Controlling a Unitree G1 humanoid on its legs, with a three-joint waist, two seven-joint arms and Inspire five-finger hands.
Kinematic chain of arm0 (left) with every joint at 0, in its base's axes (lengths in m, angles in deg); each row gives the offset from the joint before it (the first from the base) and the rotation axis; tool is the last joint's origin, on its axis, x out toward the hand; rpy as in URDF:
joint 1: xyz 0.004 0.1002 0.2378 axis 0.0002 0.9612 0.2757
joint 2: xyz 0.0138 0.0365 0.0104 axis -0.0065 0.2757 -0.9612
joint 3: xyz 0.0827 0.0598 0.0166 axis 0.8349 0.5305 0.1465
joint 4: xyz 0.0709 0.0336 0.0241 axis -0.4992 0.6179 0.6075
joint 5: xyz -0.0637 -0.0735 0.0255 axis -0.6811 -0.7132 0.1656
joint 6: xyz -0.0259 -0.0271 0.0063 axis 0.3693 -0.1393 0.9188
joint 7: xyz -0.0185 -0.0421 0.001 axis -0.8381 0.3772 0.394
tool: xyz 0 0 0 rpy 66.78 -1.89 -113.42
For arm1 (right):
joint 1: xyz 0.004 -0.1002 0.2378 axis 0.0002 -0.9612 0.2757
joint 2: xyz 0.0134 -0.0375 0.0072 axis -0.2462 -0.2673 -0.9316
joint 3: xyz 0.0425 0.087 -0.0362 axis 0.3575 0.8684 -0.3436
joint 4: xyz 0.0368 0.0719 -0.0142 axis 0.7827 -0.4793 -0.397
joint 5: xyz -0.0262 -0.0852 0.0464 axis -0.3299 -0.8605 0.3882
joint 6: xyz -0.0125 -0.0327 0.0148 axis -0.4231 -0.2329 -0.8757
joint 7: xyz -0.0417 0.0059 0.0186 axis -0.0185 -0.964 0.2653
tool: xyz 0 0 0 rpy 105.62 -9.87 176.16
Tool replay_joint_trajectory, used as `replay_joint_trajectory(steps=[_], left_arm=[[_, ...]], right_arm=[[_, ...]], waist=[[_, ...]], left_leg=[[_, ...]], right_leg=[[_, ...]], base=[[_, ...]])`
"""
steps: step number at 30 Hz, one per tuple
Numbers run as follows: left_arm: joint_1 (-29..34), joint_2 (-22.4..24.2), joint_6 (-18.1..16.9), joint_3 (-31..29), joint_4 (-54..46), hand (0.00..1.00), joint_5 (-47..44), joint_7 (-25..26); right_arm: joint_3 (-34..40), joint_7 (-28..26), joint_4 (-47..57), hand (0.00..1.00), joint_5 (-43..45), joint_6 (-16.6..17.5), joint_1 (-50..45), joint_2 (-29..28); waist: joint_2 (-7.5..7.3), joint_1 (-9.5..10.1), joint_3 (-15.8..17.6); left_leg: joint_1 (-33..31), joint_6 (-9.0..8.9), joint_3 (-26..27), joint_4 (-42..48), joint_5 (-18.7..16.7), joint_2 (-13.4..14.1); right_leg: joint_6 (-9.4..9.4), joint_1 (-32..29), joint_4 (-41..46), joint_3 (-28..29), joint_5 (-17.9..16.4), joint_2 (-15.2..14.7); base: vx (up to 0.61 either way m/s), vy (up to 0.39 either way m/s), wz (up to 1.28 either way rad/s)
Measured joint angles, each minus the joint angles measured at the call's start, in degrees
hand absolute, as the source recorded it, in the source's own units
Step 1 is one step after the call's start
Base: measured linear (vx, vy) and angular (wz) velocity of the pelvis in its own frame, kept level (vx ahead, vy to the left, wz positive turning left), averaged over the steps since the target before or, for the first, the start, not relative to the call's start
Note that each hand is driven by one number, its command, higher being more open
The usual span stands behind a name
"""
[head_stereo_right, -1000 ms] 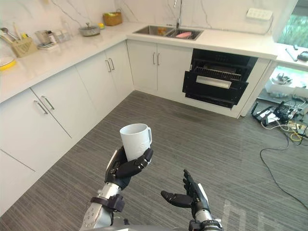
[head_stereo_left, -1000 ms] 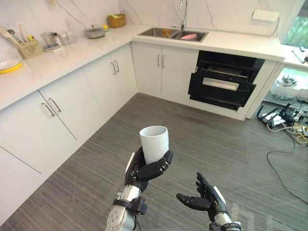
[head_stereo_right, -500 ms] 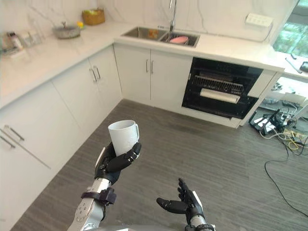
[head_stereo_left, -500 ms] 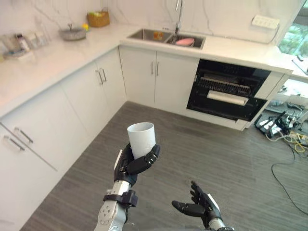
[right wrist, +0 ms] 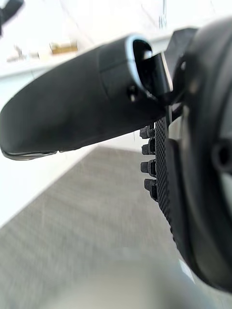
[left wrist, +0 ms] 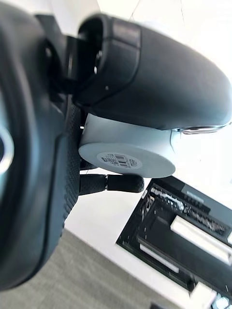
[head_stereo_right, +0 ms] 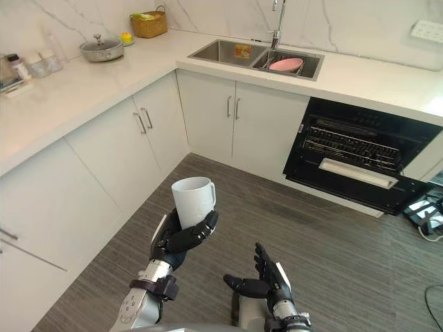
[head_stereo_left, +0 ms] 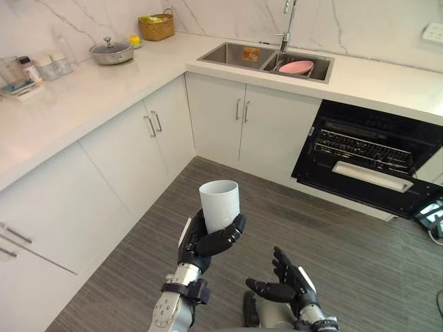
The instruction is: Walk over to the sink, pick up the cup, carry it to the dishwasher, place the cup inside the dishwasher, then close the dishwasher door
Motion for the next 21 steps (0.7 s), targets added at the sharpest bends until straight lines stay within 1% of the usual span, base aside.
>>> replay_joint_trajectory(steps=[1, 2, 3, 4, 5, 6, 7, 8, 9, 10, 11, 12, 13, 14, 15, 16, 17, 18, 19, 20, 21], left_arm=[[-0.41, 0.16, -0.01, 0.35, -0.21, 0.00, 0.00, -0.18], [-0.61, 0.29, -0.01, 0.85, -0.46, 0.00, -0.03, -0.67], [-0.64, 0.31, -0.01, 1.05, -0.49, 0.00, -0.06, -0.94], [-0.62, 0.47, -0.02, 1.25, -0.60, 0.00, -0.08, -1.85], [-0.63, 0.38, -0.02, 1.24, -0.82, 0.00, -0.13, -2.47], [-0.68, 0.35, -0.07, 1.22, -0.89, 0.00, -0.24, -2.81], [-0.70, 0.34, -0.06, 1.26, -0.90, 0.00, -0.36, -2.88], [-0.70, 0.29, -0.04, 1.27, -0.90, 0.00, -0.56, -2.88], [-0.70, 0.25, -0.03, 1.25, -0.99, 0.00, -0.57, -2.88], [-0.60, -0.08, 0.13, 1.23, -1.07, 0.00, -0.68, -2.83], [-0.44, -0.93, 0.66, 1.23, -1.03, 0.00, -0.68, -2.74], [-0.82, -1.42, 1.03, 1.14, -1.04, 0.00, -0.67, -2.52], [-1.10, -1.55, 1.05, 1.14, -1.04, 0.00, -0.66, -2.48], [-1.67, -2.09, 1.09, 1.21, -1.04, 0.00, -0.62, -2.45], [-1.81, -2.43, 1.06, 1.25, -1.04, 0.00, -0.61, -2.45], [-1.71, -2.41, 1.06, 1.38, -1.08, 0.00, -0.57, -2.49], [-1.27, -2.56, 0.97, 1.73, -1.71, 0.00, -0.53, -2.67], [-1.11, -3.03, 1.33, 1.14, -1.68, 0.00, -0.54, -2.55], [-1.07, -3.07, 1.41, 0.84, -1.67, 0.00, -0.55, -2.44], [-1.04, -3.09, 1.40, 0.70, -1.67, 0.00, -0.56, -2.42], [-1.03, -3.12, 1.16, 0.66, -1.67, 0.00, -0.56, -2.27]], right_arm=[[0.05, 0.46, 1.10, 1.00, 0.06, -0.28, -0.32, 0.00], [0.00, 1.01, 2.03, 1.00, 0.11, -0.42, -0.63, 0.11], [0.00, 1.27, 2.38, 1.00, 0.17, -0.46, -0.80, 0.23], [-0.02, 1.65, 2.77, 1.00, 0.31, -0.47, -0.97, 0.55], [-0.03, 2.04, 3.15, 1.00, 0.55, -0.64, -0.98, 0.79], [-0.07, 2.44, 3.28, 1.00, 1.46, -0.73, -0.92, 1.06], [-0.42, 2.78, 3.23, 1.00, 1.96, -0.95, -0.90, 1.11], [-0.44, 3.20, 2.95, 1.00, 2.06, -0.95, -0.90, 1.15], [-0.46, 3.43, 2.63, 1.00, 2.09, -0.90, -0.80, 1.18], [-0.56, 3.76, 1.07, 1.00, 2.08, -0.90, -0.36, 1.17], [-0.88, 3.97, -1.21, 1.00, 2.07, -0.98, 0.06, 0.51], [-1.05, 3.99, -2.13, 1.00, 2.07, -0.99, -0.09, -0.22], [-1.09, 3.88, -2.39, 1.00, 2.07, -0.99, -0.13, -0.55], [-0.99, 3.61, -2.64, 1.00, 2.07, -1.03, -0.20, -1.46], [-1.00, 3.51, -2.72, 1.00, 2.06, -1.00, -0.23, -1.86], [-0.95, 3.26, -2.34, 1.00, 2.04, -0.75, -0.92, -1.93], [-0.90, 2.86, -3.28, 1.00, 2.03, 0.05, -1.03, -1.66], [-1.10, 2.35, -5.27, 1.00, 1.88, -0.01, -0.32, -2.45], [-1.10, 2.02, -6.35, 1.00, 1.83, -0.02, 0.08, -2.57], [-1.12, 1.82, -7.00, 1.00, 1.81, -0.02, 0.24, -2.57], [-1.25, 1.31, -7.50, 1.00, 1.76, 0.02, 0.21, -2.26]], waist=[[0.35, 0.35, 0.08], [0.00, 1.00, 0.23], [-0.19, 1.34, 0.21], [-0.49, 2.27, -0.11], [-0.53, 3.05, -0.13], [-0.65, 3.82, -0.17], [-1.19, 4.47, -0.37], [-1.75, 4.62, -0.61], [-1.86, 4.66, -0.73], [-2.12, 5.29, -1.18], [-3.22, 5.78, -2.82], [-3.91, 4.25, -4.12], [-4.45, 3.81, -4.15], [-5.65, 3.93, -3.78], [-6.23, 4.12, -3.38], [-6.58, 4.17, -3.90], [-7.09, 3.79, -3.98], [-8.78, 3.35, -4.69], [-8.51, 3.10, -4.52], [-8.12, 2.88, -4.34], [-6.26, 2.58, -4.12]], left_leg=[[-4.53, 0.85, 0.24, 6.85, -2.33, 2.38], [-9.17, 1.96, 0.98, 9.29, -5.29, 3.46], [-11.29, 2.52, 1.55, 9.05, -6.72, 3.63], [-15.23, 3.23, 3.17, 5.81, -9.59, 3.54], [-17.48, 3.33, 4.05, 1.15, -11.11, 3.15], [-19.22, 3.36, 4.66, -5.21, -11.91, 2.36], [-20.71, 3.07, 3.99, -14.93, -11.87, 0.21], [-21.27, 2.39, 1.35, -25.04, -9.94, -2.70], [-21.28, 2.13, -0.15, -29.37, -8.22, -3.83], [-20.39, 1.86, -1.60, -32.65, -1.14, -5.38], [-19.14, 4.62, -0.61, -32.09, 2.37, -6.65], [-18.97, 5.91, 0.43, -29.44, 0.10, -7.09], [-18.79, 6.21, 1.01, -27.83, -0.91, -7.13], [-19.21, 6.29, 2.43, -22.28, -1.67, -6.50], [-19.61, 4.91, 3.34, -20.14, -3.63, -7.05], [-17.07, 4.14, 3.44, -25.96, -3.54, -8.25], [-13.39, 7.50, 5.36, -30.00, -5.29, -9.14], [-10.60, 8.43, 6.48, -31.36, -6.82, -10.63], [-8.35, 8.49, 6.88, -32.40, -7.59, -10.55], [-6.56, 8.35, 7.04, -33.94, -7.68, -10.41], [-2.57, 7.73, 7.80, -38.33, -7.28, -8.94]], right_leg=[[-0.72, 3.36, -1.41, -0.03, -1.83, 1.23], [-1.06, 6.93, -3.21, 0.25, -3.12, 1.64], [-1.07, 8.18, -4.30, 0.60, -3.51, 1.64], [-0.94, 10.70, -6.48, 1.81, -4.13, 1.50], [-0.67, 12.31, -7.94, 3.08, -4.43, 1.40], [-0.30, 13.74, -9.18, 4.48, -4.91, 0.98], [0.49, 15.11, -9.72, 6.35, -6.02, -0.11], [1.87, 16.21, -9.54, 8.10, -7.28, -1.27], [2.75, 16.65, -9.24, 9.20, -8.08, -1.68], [4.12, 17.61, -8.42, 12.27, -9.97, -2.44], [5.31, 18.38, -7.63, 15.84, -11.06, -3.59], [6.20, 18.41, -6.60, 17.90, -10.30, -4.77], [6.02, 18.44, -5.48, 18.86, -9.72, -5.07], [6.04, 18.25, -1.91, 20.42, -8.00, -5.30], [6.46, 18.09, 0.62, 20.47, -7.31, -5.24], [7.43, 16.48, 6.44, 19.63, -6.72, -6.18], [9.27, 12.86, 16.48, 18.16, -5.61, -7.46], [9.62, 9.52, 25.04, 16.96, -2.86, -10.06], [8.56, 7.63, 28.61, 14.13, -3.38, -11.27], [7.43, 6.28, 30.13, 11.86, -4.18, -11.46], [6.62, 3.06, 30.12, 7.84, -6.81, -10.45]], base=[[0.52, -0.118, -0.09], [0.51, -0.105, -0.09], [0.57, -0.085, -0.24], [0.46, -0.049, -0.40], [0.55, -0.012, -0.58], [0.50, 0.069, -0.69], [0.62, 0.134, -0.76], [0.54, 0.148, -0.71], [0.55, 0.199, -0.93], [0.59, 0.267, -1.20], [0.74, 0.312, -1.12], [0.64, 0.266, -0.69], [0.59, 0.225, -0.39], [0.41, 0.175, -0.44], [0.36, 0.218, -0.55], [0.23, 0.231, -0.52], [0.29, 0.223, -0.54], [0.28, 0.136, -0.49], [0.34, 0.064, -0.34], [0.31, 0.060, -0.35], [0.35, 0.076, -0.34]])
